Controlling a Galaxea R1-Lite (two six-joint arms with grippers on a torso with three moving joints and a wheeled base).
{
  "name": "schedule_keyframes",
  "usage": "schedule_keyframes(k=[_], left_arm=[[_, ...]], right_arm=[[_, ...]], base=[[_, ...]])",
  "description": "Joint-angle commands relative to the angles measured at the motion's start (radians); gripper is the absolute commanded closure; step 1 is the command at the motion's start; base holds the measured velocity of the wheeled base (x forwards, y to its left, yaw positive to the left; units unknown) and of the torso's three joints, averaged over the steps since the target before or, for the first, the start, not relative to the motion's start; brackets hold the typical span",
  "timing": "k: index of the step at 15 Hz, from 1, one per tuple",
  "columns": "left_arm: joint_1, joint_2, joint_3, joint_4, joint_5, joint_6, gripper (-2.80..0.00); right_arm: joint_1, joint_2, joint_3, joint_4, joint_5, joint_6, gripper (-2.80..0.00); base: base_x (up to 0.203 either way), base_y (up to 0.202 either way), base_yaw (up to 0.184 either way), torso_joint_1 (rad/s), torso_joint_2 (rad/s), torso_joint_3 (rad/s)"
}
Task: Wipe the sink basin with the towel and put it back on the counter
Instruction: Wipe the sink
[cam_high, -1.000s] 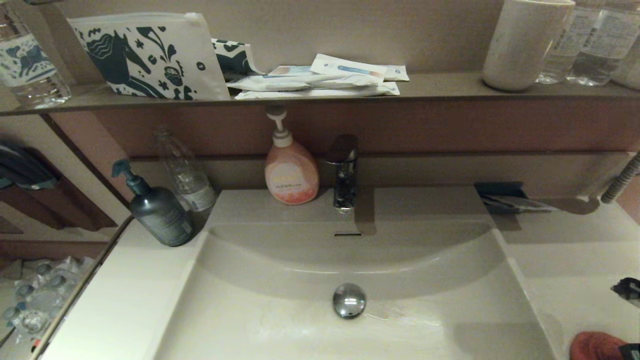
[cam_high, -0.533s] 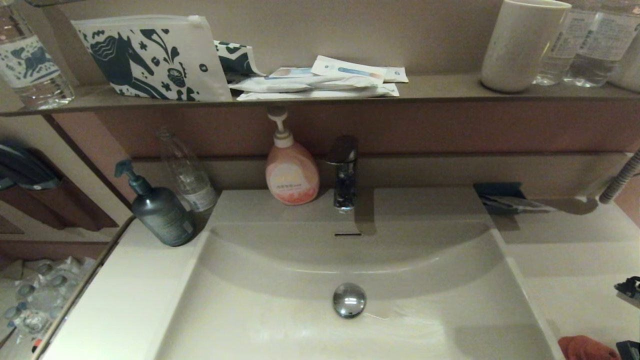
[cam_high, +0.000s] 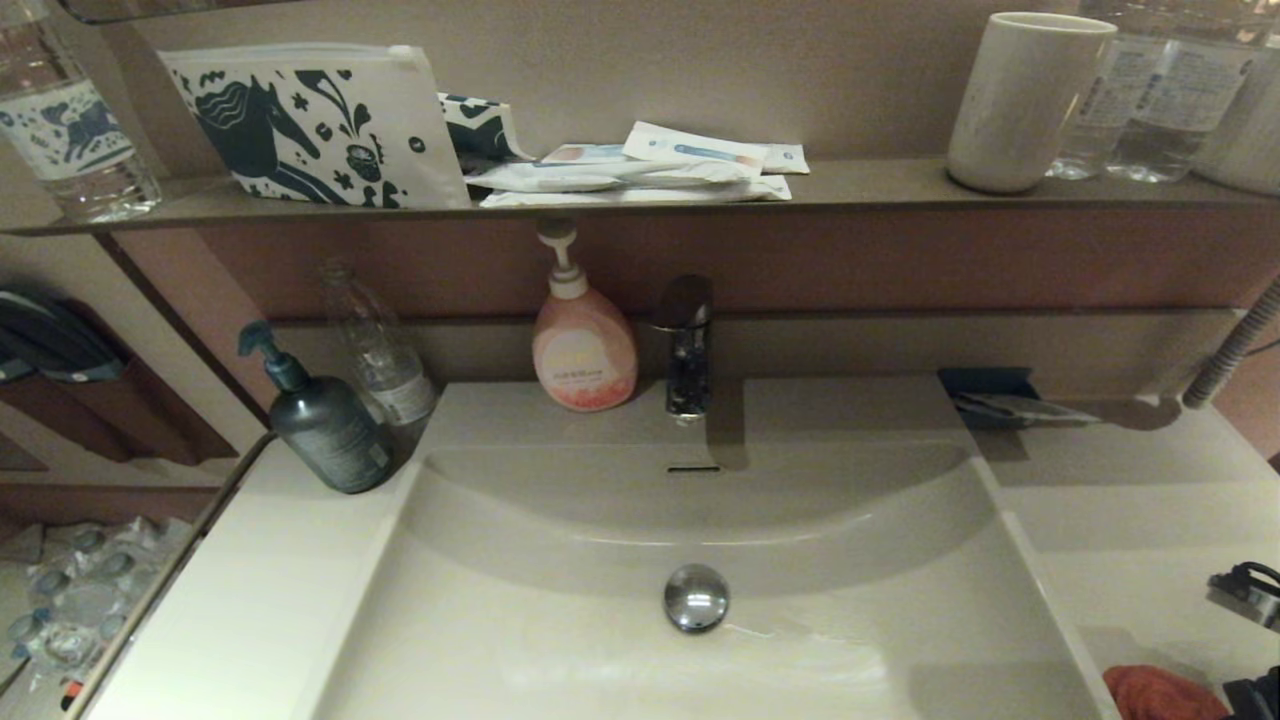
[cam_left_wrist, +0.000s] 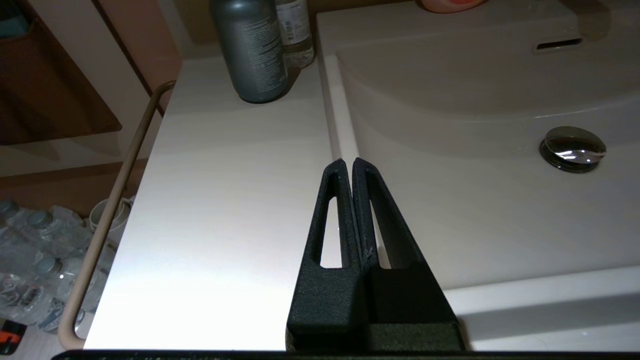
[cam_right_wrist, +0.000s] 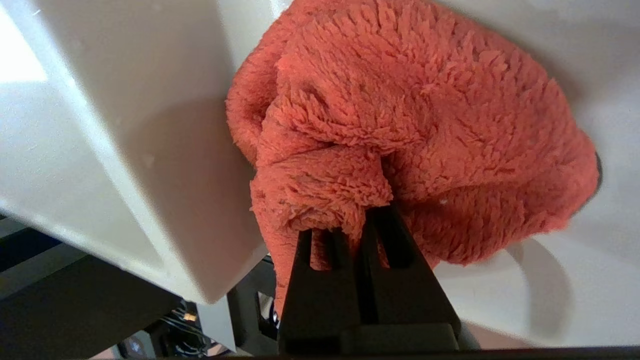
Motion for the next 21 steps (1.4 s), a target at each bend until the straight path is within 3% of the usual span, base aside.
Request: schedule_keyframes(k=[1, 5, 9, 11, 14, 21], left_arm=[[0.000, 0.001, 0.000, 0.000, -0.001, 0.001, 0.00], [0.000, 0.001, 0.000, -0.002, -0.001, 0.001, 0.00], [0.000, 0.001, 0.000, 0.000, -0.001, 0.001, 0.00], [0.000, 0.001, 0.000, -0.001, -0.001, 0.001, 0.00], [0.000, 0.001, 0.000, 0.000, -0.001, 0.001, 0.00], [0.000, 0.001, 0.000, -0.001, -0.001, 0.001, 0.00]], right_arm=[[0.011, 0.033, 0.003, 0.002, 0.006, -0.009, 0.00], [0.037, 0.002, -0.007, -0.011, 0.057, 0.008, 0.00], [0.024, -0.022, -0.069, -0.009, 0.053, 0.049, 0.00], [0.019, -0.020, -0.120, -0.021, 0.071, 0.122, 0.00], [0.032, -0.009, -0.129, -0.143, 0.097, 0.195, 0.00], [0.198, 0.112, -0.131, -0.575, 0.101, 0.491, 0.00]], base=[[0.000, 0.000, 0.000, 0.000, 0.00, 0.000], [0.000, 0.000, 0.000, 0.000, 0.00, 0.000], [0.000, 0.000, 0.000, 0.000, 0.00, 0.000], [0.000, 0.000, 0.000, 0.000, 0.00, 0.000], [0.000, 0.000, 0.000, 0.000, 0.00, 0.000], [0.000, 0.000, 0.000, 0.000, 0.00, 0.000]])
